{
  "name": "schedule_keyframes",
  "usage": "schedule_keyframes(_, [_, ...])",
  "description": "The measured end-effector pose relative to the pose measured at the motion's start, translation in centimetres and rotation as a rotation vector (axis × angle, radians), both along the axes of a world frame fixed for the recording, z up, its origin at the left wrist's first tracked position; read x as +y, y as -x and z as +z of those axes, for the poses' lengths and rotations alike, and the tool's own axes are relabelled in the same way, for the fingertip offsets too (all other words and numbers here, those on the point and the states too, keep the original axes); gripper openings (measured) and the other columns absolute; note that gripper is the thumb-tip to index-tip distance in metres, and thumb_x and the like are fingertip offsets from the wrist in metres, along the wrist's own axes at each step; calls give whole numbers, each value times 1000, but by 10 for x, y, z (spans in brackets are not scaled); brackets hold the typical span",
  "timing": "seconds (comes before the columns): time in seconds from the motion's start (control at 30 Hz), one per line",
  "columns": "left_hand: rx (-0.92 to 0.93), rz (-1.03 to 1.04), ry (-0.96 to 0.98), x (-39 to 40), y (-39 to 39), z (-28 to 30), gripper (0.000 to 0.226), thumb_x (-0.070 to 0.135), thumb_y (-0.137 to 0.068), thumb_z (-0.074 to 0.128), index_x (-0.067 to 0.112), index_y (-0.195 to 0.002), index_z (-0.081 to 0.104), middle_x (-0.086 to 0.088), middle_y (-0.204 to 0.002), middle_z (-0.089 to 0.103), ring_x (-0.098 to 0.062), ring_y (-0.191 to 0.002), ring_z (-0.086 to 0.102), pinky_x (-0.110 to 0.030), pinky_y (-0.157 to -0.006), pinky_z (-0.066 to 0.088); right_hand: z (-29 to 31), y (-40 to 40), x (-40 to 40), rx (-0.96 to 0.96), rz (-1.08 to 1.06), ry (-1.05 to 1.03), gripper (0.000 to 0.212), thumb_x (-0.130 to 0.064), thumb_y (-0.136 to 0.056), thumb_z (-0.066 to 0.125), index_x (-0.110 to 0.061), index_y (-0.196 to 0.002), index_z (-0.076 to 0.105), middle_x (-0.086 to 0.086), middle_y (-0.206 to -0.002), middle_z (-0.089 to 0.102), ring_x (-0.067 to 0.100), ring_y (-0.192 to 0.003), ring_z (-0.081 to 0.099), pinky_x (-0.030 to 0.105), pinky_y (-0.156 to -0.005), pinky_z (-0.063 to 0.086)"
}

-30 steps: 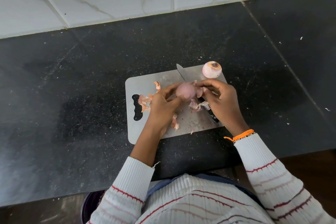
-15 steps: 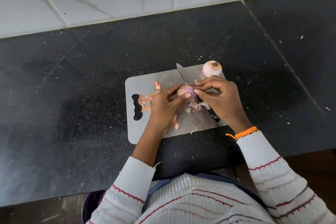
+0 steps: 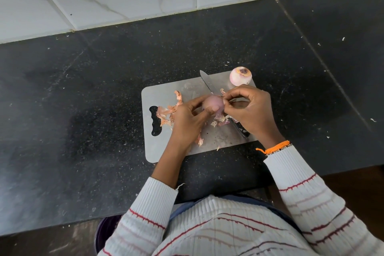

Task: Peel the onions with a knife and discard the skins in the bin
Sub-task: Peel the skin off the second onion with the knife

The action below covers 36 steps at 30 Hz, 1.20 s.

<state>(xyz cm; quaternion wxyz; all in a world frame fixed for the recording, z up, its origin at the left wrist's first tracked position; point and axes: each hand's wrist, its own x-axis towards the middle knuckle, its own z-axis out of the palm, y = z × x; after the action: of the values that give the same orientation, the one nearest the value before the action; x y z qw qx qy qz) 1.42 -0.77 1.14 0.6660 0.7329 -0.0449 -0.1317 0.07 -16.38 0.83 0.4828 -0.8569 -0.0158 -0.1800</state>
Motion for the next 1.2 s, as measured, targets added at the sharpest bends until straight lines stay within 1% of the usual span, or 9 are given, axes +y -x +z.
schedule_keyframes(0.13, [74, 22, 94, 1, 0, -1, 34, 10, -82, 65, 6, -116, 61, -4, -105, 68, -13, -98, 65, -30, -89, 53, 1, 2, 2, 127, -23, -285, 10, -4, -81, 67, -7, -90, 70, 1, -84, 70, 10, -80, 68, 22, -72, 56])
schedule_keyframes(0.27, [109, 34, 163, 3, 0, -2, 44, 26, -74, 69, 9, -114, 63, -11, -112, 67, -26, -107, 63, -46, -97, 48, 1, 4, 2, 167, 56, -504, 14, -7, -92, 54, -6, -97, 67, 10, -95, 71, 21, -92, 69, 36, -83, 56])
schedule_keyframes(0.33, [110, 36, 170, 3, 1, -2, 49, 27, -71, 69, 7, -116, 62, -12, -112, 67, -26, -106, 63, -46, -96, 49, 1, 3, 3, 157, 62, -427, 11, -10, -89, 60, -11, -96, 68, 6, -95, 71, 19, -93, 68, 34, -82, 56])
schedule_keyframes(0.43, [133, 40, 195, 2, 1, -1, 48, 27, -68, 71, 10, -112, 64, -8, -109, 69, -22, -103, 65, -41, -94, 51, 2, 3, 6, 86, 24, -264, 12, -9, -80, 70, -14, -91, 69, -2, -89, 69, 9, -89, 66, 22, -79, 53])
schedule_keyframes(0.53, [142, 49, 201, 1, 2, 0, 44, 26, -63, 73, 15, -105, 66, -7, -105, 70, -22, -101, 66, -39, -91, 52, 0, 2, 10, 2, 21, -166, 6, -8, -80, 69, -9, -86, 70, 1, -85, 67, 9, -84, 64, 19, -76, 52])
schedule_keyframes(0.63, [171, 60, 250, -1, 4, -2, 44, 22, -64, 72, 9, -106, 66, -11, -103, 70, -27, -100, 66, -35, -87, 54, -2, 1, 13, -41, 25, -46, 8, -11, -84, 63, -4, -86, 67, 5, -85, 65, 11, -81, 61, 16, -73, 50])
schedule_keyframes(0.83, [235, 105, 334, 1, 2, -5, 43, 25, -62, 75, 6, -100, 68, -16, -101, 69, -35, -101, 64, -46, -93, 49, -2, 3, 10, 21, 73, -116, 12, -13, -85, 64, -7, -94, 69, 4, -92, 67, 11, -91, 63, 22, -80, 53])
schedule_keyframes(1.1, [185, 103, 248, 1, 2, -3, 43, 24, -64, 74, 6, -102, 67, -12, -100, 70, -24, -93, 67, -33, -83, 55, 1, 2, 15, 56, 24, -62, 4, -7, -85, 63, -4, -87, 65, 3, -86, 62, 9, -82, 59, 11, -73, 47])
schedule_keyframes(1.2, [156, 68, 225, 2, 2, -2, 34, 17, -67, 75, 10, -99, 68, -7, -97, 71, -20, -92, 67, -34, -85, 55, 0, 2, 13, 74, 7, -14, 7, -8, -89, 58, -3, -92, 62, 5, -90, 62, 14, -86, 60, 19, -75, 50])
